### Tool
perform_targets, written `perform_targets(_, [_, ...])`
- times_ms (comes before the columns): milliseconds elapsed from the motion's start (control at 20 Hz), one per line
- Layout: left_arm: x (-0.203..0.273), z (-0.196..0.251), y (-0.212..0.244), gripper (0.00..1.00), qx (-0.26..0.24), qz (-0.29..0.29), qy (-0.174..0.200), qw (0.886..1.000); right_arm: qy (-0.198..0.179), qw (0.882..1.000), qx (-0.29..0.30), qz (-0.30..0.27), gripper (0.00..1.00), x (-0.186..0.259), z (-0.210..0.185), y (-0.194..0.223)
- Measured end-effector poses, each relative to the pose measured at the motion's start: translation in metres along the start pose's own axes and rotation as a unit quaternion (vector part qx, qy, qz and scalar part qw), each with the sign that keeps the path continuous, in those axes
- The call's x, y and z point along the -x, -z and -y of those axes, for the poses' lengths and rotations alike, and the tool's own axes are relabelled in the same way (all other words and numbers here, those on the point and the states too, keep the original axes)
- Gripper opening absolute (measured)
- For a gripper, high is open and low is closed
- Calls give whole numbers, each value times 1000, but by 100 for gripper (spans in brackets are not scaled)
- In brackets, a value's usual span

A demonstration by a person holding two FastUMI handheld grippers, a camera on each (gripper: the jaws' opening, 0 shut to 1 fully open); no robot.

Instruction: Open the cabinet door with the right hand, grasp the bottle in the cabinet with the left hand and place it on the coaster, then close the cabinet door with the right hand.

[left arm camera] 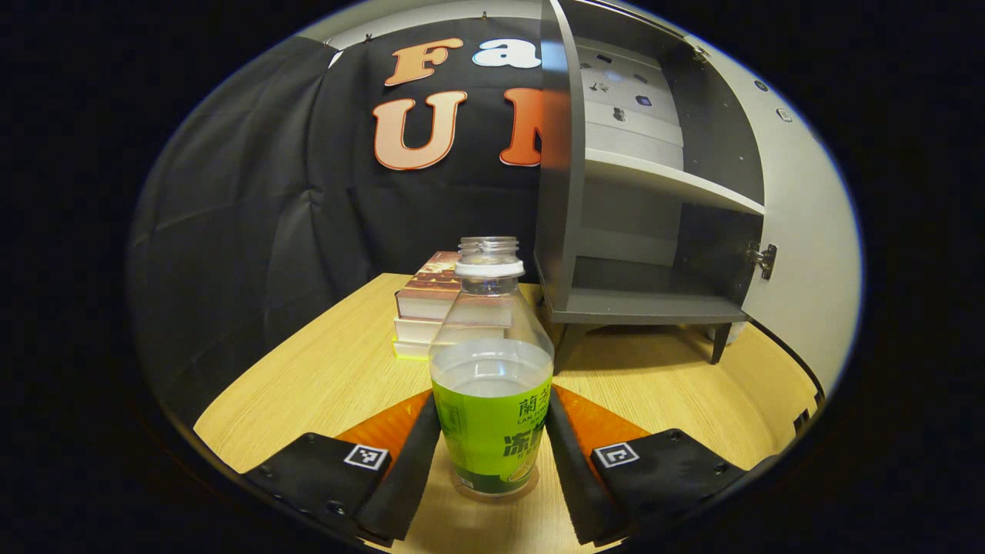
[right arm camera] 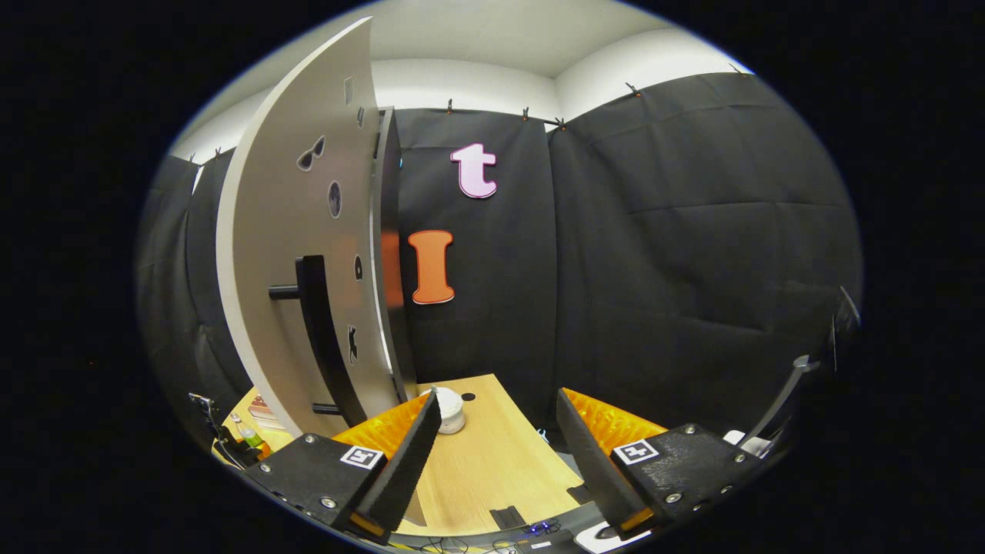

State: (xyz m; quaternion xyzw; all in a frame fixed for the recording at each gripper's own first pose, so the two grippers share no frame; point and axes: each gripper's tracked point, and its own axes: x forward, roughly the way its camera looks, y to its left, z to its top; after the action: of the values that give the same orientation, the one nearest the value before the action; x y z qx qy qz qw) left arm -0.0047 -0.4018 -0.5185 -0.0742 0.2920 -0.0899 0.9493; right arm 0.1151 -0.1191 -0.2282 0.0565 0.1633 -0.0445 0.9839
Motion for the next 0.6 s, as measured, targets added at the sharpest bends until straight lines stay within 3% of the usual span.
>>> perform_targets(600, [5, -5, 20, 85, -18, -9, -17, 1000, -9, 1000, 5, -13, 93, 2, -6, 11])
